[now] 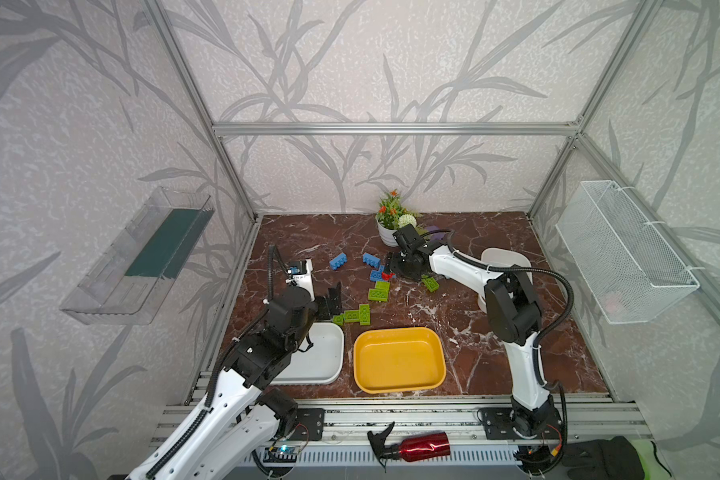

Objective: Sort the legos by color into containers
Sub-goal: 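Lower the right gripper onto a red brick among the blue bricks and grasp, then carry the red brick with the right gripper and drop it into the white tub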

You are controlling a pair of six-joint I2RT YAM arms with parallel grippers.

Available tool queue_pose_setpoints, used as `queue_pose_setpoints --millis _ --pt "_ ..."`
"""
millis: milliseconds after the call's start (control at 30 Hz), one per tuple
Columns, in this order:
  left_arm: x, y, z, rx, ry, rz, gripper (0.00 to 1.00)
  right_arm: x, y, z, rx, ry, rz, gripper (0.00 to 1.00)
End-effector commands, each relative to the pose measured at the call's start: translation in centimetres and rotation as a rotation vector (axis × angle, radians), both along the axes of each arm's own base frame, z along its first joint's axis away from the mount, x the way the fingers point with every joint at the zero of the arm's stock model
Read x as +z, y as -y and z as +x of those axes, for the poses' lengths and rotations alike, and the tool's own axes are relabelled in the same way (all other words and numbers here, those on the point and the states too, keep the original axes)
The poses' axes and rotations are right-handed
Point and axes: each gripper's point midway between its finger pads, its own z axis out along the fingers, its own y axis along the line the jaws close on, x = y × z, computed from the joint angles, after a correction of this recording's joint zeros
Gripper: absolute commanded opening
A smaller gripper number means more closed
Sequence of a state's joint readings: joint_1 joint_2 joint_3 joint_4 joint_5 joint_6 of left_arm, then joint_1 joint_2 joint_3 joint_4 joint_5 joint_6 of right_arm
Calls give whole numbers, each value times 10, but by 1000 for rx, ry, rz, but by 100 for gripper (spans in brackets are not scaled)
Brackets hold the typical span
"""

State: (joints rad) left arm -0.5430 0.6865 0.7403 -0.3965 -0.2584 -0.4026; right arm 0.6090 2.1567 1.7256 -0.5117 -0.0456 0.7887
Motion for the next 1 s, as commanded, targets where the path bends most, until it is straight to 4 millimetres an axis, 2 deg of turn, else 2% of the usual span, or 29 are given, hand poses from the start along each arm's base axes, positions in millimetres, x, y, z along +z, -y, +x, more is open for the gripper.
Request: queue_pose_setpoints --millis 0,300,533,700,800,967 --pt "-2 -12 -3 42 -12 38 91 3 -5 8 -28 18 -1 80" --pt "-2 -17 -7 49 -6 53 91 -18 -14 16 -36 -22 3 75" --pt "-1 -18 -7 53 0 58 91 -24 -14 17 -27 -57 -38 43" --pt "-1 -18 -5 55 5 58 92 -13 -9 13 -20 -52 -52 27" --pt "1 -16 -2 48 9 66 91 0 -5 11 -13 -41 -49 23" --pt "0 -1 8 1 -7 58 91 28 15 2 -25 -23 -41 21"
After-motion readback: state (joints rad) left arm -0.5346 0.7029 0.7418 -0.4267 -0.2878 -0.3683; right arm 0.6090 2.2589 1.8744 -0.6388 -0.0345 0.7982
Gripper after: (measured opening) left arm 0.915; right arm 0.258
